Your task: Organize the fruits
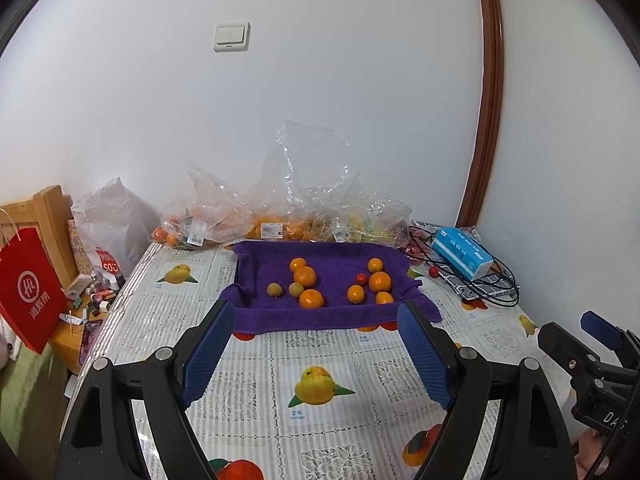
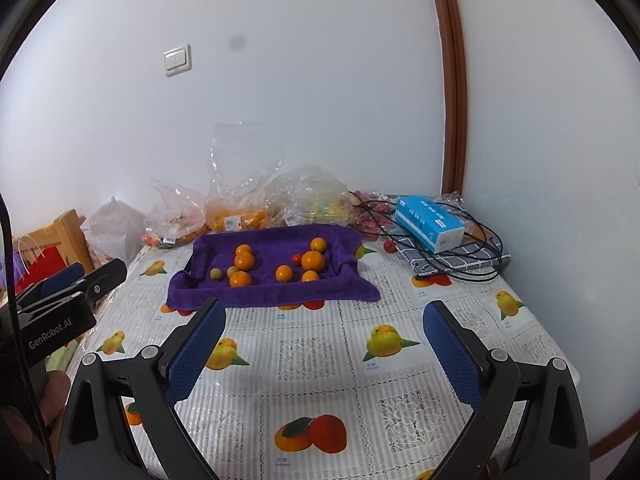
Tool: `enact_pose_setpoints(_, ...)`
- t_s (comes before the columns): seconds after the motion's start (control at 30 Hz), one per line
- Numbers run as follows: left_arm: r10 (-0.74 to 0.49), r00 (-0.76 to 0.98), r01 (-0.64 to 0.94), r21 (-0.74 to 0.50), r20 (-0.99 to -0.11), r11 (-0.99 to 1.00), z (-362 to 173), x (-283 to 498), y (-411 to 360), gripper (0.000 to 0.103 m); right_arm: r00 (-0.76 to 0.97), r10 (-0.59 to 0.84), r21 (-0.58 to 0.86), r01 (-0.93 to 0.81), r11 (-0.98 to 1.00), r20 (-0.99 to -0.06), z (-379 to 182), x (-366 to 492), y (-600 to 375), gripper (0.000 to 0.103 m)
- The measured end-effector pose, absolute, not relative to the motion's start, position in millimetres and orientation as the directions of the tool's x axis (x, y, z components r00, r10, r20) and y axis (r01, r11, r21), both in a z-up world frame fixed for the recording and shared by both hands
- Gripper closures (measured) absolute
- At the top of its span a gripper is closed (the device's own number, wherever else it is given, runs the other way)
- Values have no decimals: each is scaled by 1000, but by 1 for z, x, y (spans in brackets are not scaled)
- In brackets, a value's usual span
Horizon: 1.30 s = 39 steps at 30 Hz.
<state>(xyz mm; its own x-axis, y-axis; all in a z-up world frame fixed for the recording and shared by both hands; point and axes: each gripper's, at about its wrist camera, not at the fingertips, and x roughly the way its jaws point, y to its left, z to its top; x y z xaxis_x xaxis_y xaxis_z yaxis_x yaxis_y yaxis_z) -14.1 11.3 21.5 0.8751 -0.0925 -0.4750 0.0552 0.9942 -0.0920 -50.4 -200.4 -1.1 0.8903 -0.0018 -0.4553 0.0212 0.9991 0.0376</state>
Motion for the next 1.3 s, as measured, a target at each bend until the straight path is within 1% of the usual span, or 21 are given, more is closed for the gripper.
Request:
enact_pose_setpoints(0.23, -83, 875, 52, -77, -478, 996, 21, -14, 8, 20, 894, -1, 39, 21, 999, -449, 1, -52, -200, 5)
enact_pose_setpoints(0.87, -94, 876, 60, -86, -474, 994, 22, -16, 7, 20, 891, 8, 63, 24, 998, -455, -1, -55, -204, 5)
enact_pose_setpoints(1.3, -96, 876, 69, -75, -472, 995, 22, -18, 5, 20, 889, 0, 44, 22, 999, -457, -3, -57, -203, 5)
